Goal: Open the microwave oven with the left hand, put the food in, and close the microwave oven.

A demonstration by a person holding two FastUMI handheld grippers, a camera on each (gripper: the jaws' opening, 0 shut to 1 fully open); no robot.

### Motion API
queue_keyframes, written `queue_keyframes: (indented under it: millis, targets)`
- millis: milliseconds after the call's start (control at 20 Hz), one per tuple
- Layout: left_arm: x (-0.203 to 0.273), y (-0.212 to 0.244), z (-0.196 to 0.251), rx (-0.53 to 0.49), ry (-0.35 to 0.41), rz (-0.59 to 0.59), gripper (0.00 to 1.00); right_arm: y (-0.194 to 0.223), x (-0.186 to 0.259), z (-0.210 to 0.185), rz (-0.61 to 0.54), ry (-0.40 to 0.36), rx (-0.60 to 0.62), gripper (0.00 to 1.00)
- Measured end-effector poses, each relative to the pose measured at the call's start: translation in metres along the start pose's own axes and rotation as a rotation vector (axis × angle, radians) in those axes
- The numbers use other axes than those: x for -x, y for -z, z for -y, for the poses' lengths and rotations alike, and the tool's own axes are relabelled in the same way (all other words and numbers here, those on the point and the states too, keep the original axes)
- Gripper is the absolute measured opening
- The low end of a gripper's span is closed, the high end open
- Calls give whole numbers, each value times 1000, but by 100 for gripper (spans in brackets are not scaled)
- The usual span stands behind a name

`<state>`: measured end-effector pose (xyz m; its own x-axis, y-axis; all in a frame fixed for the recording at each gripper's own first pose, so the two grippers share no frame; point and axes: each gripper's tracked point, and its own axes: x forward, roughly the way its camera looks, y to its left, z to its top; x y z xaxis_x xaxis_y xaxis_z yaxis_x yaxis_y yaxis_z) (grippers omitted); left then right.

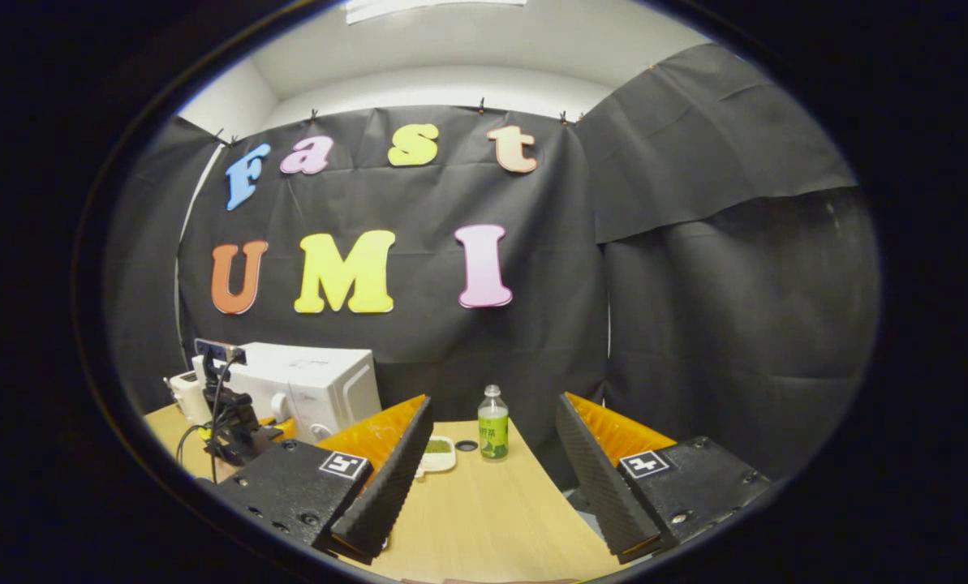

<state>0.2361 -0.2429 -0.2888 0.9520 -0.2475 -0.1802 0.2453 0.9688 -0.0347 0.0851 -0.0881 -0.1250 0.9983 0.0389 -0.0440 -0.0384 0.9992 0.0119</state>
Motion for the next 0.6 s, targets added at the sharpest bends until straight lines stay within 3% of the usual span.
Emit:
queue_keyframes:
  millis: [50, 100, 150, 300, 450, 600]
  targets:
    - [0, -2, 3, 6, 8, 1, 5, 2, -2, 0, -3, -1, -3, 98]
    - [2, 0, 3, 8, 15, -12, 5, 4, -3, 1, -7, 0, -5, 90]
    - [12, 3, 3, 8, 18, -15, 5, 6, -5, 2, -14, 2, -7, 98]
    - [47, 1, -4, -89, 48, 32, 4, 14, -7, 4, -33, 1, -23, 98]
    - [86, 9, -11, -38, 131, 2, 4, 23, -4, -1, -65, 6, -24, 98]
    - [122, 11, -29, -76, 164, 16, 4, 20, 10, -13, -58, 4, -11, 98]
